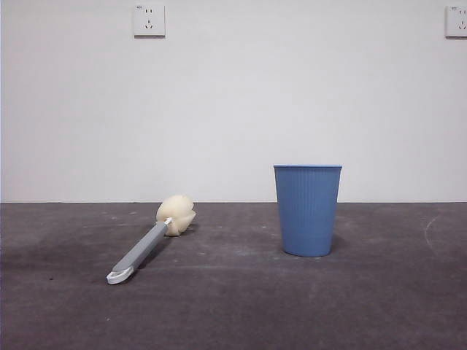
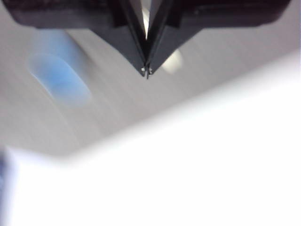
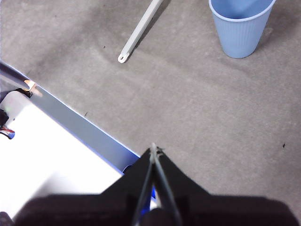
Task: Pick up the cup brush,pick up the cup,insert the brush into the cup,clean the cup,put the cup brush back,put the cup back to the fixed position on the table
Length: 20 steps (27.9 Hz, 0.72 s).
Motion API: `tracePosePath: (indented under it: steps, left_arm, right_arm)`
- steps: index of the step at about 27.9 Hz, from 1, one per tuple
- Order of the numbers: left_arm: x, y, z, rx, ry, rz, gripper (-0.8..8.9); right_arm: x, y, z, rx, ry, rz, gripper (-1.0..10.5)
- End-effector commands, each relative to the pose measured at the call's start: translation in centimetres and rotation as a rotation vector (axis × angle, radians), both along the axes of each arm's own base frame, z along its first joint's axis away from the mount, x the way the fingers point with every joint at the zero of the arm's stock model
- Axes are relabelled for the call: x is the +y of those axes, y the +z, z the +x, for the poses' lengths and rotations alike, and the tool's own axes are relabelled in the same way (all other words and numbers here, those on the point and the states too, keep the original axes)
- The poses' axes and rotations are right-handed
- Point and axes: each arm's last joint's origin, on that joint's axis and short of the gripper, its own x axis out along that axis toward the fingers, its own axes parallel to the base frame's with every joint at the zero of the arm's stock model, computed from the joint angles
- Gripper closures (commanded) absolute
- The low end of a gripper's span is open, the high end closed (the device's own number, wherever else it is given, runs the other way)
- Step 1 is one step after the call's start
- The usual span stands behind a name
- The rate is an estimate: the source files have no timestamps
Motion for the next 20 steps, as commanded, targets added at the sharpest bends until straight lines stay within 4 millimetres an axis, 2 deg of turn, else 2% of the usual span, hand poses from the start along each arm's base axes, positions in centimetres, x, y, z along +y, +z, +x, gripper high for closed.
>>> tracePosePath:
  steps: [1,5,12,20]
  left_arm:
    - [1.5,-0.6,-0.5,-0.2,0.123,0.013,8.17]
    - [2.9,-5.0,-0.7,-0.174,0.276,0.079,8.17]
    - [3.3,-11.6,-0.7,-0.051,0.309,0.073,8.17]
    - [3.3,-16.9,-1.0,-0.002,0.316,0.017,8.17]
  right_arm:
    - [0.0,0.0,0.0,-0.006,-0.002,0.003,9.5]
    - [0.0,0.0,0.0,-0.006,-0.002,0.003,9.5]
    - [0.0,0.0,0.0,-0.006,-0.002,0.003,9.5]
    - [0.0,0.0,0.0,-0.006,-0.002,0.003,9.5]
